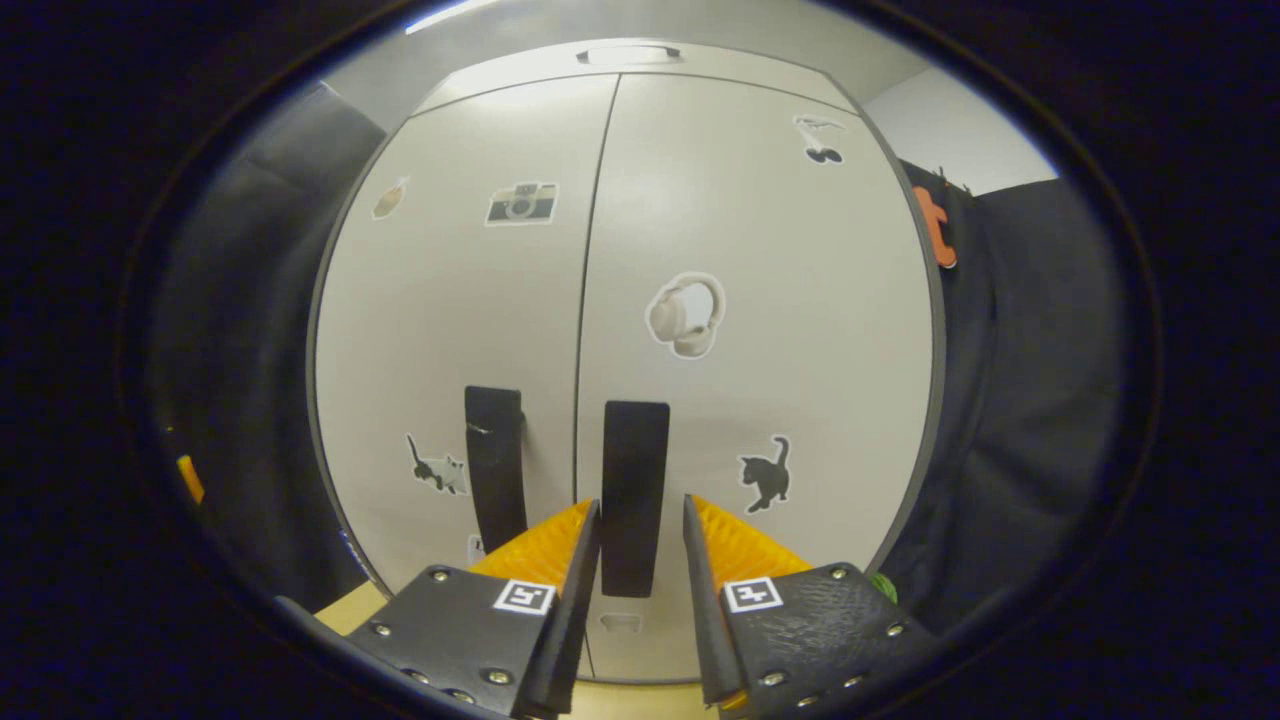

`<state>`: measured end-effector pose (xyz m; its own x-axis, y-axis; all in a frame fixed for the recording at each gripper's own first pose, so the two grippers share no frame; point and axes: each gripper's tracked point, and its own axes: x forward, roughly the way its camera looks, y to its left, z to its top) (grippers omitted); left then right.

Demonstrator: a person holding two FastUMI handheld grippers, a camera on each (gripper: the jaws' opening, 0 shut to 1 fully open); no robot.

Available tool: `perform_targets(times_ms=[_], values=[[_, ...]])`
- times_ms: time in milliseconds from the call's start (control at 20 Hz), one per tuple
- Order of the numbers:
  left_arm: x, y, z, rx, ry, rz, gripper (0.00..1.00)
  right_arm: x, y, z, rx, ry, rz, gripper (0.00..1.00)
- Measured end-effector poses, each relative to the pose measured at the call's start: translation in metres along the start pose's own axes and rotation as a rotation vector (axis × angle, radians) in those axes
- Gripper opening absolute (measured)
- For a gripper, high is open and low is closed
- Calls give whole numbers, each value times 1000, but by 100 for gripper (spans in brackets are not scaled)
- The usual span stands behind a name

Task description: Open the right door of the double-door shoe cabinet with the right hand, and open the left door with the left hand.

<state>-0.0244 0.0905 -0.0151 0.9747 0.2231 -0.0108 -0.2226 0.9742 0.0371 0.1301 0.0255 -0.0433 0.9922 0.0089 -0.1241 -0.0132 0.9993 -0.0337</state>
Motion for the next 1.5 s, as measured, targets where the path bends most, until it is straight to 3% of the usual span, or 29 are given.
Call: perform_targets(times_ms=[250,300,450,550,600,1000,1150,1500], values=[[3,7,-7,-7,21,22,96,19,6,-11,20,19,1,47],[3,8,-9,-11,24,24,94,15,6,-13,15,37,5,31],[5,7,-14,-23,38,17,94,13,7,-10,1,18,9,31],[3,6,-14,-29,44,7,97,12,5,-10,25,24,22,26],[2,4,-14,-32,45,-1,97,14,6,-13,34,27,27,17],[-8,-15,-18,-37,58,-54,94,-10,2,-13,52,31,99,17],[-12,-20,-19,-43,61,-70,97,-21,-1,-13,56,33,138,17],[-24,-12,-14,-38,45,-54,96,-39,-9,-16,61,42,202,17]])
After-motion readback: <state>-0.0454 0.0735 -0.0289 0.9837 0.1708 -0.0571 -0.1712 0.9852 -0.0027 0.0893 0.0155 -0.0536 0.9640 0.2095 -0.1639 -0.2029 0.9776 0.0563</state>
